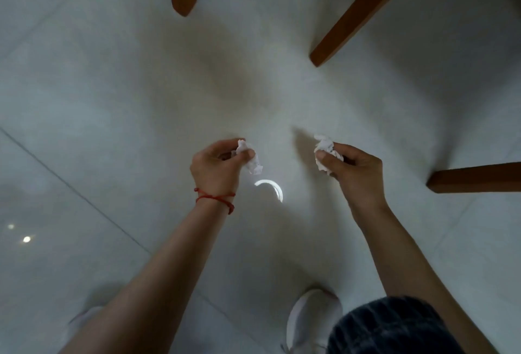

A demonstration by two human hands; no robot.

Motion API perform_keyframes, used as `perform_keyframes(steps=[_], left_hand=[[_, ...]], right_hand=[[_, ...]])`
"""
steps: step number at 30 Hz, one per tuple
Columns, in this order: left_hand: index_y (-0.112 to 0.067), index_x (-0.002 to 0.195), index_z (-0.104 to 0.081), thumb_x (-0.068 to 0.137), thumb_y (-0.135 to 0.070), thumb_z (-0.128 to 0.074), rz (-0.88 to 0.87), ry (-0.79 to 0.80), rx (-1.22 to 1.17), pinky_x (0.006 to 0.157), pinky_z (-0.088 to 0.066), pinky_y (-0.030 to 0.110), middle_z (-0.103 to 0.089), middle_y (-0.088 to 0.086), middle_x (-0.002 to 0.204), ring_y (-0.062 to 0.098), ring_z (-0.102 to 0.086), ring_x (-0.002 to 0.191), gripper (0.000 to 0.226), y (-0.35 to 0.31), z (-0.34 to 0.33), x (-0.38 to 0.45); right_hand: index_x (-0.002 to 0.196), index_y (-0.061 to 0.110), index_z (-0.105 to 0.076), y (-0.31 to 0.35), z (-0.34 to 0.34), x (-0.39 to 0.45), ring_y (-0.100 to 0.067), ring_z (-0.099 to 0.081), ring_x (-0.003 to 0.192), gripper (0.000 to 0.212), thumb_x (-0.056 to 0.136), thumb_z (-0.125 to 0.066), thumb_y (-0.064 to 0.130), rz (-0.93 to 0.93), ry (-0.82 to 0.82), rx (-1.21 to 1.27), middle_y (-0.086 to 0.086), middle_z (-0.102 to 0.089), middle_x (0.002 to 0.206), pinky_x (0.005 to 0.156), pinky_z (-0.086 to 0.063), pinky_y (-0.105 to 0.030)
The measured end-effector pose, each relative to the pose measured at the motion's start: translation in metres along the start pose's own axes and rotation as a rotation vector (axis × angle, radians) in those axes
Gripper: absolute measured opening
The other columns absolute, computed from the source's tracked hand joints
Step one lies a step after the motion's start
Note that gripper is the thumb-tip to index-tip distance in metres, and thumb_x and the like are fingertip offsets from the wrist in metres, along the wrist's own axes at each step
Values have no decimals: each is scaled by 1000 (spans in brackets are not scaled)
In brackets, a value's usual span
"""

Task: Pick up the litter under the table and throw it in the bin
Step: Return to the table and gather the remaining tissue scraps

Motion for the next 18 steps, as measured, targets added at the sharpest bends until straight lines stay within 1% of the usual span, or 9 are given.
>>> perform_keyframes(steps=[3,5,8,10,11,13,17,18], left_hand=[[-18,76,-74,54,-16,-72,-1,-6,-7,69,-51,25,-65,-23,53,5,-61,62,22,-22,17,-23],[-23,74,-73,54,-16,-73,6,-11,-19,70,-52,26,-65,-24,53,4,-61,61,22,-41,28,-40],[-24,74,-71,58,-5,-77,11,-14,-30,68,-50,24,-65,-25,53,-1,-59,58,25,-73,46,-61],[-25,74,-71,62,0,-75,7,-33,-23,68,-49,22,-64,-26,52,-4,-58,56,28,-96,61,-73],[-25,75,-71,62,0,-75,0,-44,-25,68,-50,22,-64,-26,51,-2,-59,57,29,-109,68,-79],[-24,78,-71,62,-2,-76,-15,-61,-41,69,-51,23,-64,-25,52,3,-60,60,28,-136,83,-93],[-28,73,-70,63,-1,-76,-28,-76,-63,71,-52,24,-65,-25,53,1,-60,60,29,-190,112,-128],[-28,72,-70,63,-1,-76,-27,-79,-64,71,-52,24,-65,-26,53,1,-60,60,29,-202,120,-139]], right_hand=[[77,26,-73,25,5,-25,-3,-63,76,23,77,-68,4,-55,28,9,13,-71,74,72,-53,-22],[78,24,-72,48,9,-41,-2,-64,75,20,78,-68,4,-76,45,2,9,-71,81,72,-55,-20],[70,28,-73,85,14,-61,-3,-64,75,27,78,-67,3,-80,79,1,15,-74,80,70,-57,-18],[68,27,-73,112,15,-71,-6,-63,73,25,78,-69,4,-94,81,-7,12,-75,85,69,-56,-20],[69,26,-73,127,16,-76,-7,-63,72,23,77,-69,5,-96,77,-9,9,-75,81,68,-56,-21],[71,27,-72,156,17,-90,-7,-64,69,22,76,-71,5,-93,73,-15,9,-71,72,67,-56,-21],[68,29,-71,209,21,-132,-6,-64,67,24,76,-71,7,-87,94,-41,9,-68,70,70,-57,-21],[68,30,-71,221,22,-144,-7,-64,67,24,76,-71,7,-87,102,-41,10,-68,68,68,-57,-20]])
Point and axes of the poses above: each hand's wrist, its own x-axis towards the middle knuckle, its own z-axis out of the back of the hand, y = z × x, the point moved 1 cm from there along x, towards the middle knuckle
